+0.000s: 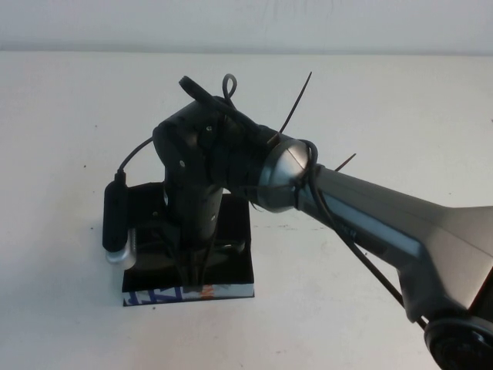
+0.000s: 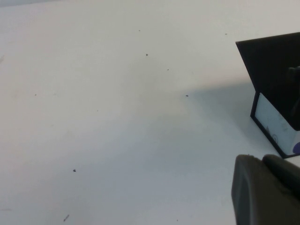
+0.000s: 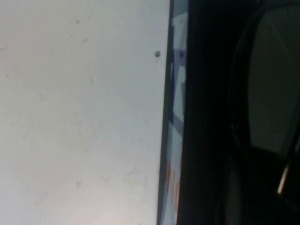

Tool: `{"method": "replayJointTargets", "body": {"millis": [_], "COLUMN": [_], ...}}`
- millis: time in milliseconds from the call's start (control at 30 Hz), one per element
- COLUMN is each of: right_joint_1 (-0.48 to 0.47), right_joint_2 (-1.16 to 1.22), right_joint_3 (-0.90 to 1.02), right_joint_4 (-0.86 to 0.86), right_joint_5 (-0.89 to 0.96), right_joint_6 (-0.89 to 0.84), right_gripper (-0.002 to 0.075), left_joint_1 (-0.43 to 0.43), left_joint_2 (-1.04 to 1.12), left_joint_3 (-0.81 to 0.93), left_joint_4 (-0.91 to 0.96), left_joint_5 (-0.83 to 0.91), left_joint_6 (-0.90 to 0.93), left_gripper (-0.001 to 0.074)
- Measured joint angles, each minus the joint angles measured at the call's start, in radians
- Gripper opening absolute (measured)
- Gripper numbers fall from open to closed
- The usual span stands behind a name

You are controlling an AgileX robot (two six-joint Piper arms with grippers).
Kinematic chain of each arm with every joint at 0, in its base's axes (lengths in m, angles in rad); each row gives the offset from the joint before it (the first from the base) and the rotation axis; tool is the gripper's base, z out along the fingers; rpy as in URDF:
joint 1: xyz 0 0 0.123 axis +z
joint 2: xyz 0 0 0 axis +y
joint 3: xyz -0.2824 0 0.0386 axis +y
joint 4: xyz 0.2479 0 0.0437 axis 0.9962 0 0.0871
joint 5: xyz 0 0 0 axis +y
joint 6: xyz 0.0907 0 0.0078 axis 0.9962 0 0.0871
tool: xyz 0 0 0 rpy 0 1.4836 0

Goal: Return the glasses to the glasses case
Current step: Place the glasses in the glasses case

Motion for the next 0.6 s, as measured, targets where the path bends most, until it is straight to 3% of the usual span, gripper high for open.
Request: {"method": "replayJointTargets", "body": {"millis": [600], "right_joint_1": [-0.003], "right_joint_2": [0.019], "right_joint_3": [0.035], "right_joint_4": [-0.008], "right_joint_5": [0.0], "right_joint_6": [0.042], "right_gripper": [0.0064], "left_joint_1": [0.0], "left_joint_2": [0.0], "left_joint_3": [0.0], "left_joint_4": [0.0], "left_joint_5": [0.0], "left_joint_6": [0.0], "left_gripper": [-0.0001]}}
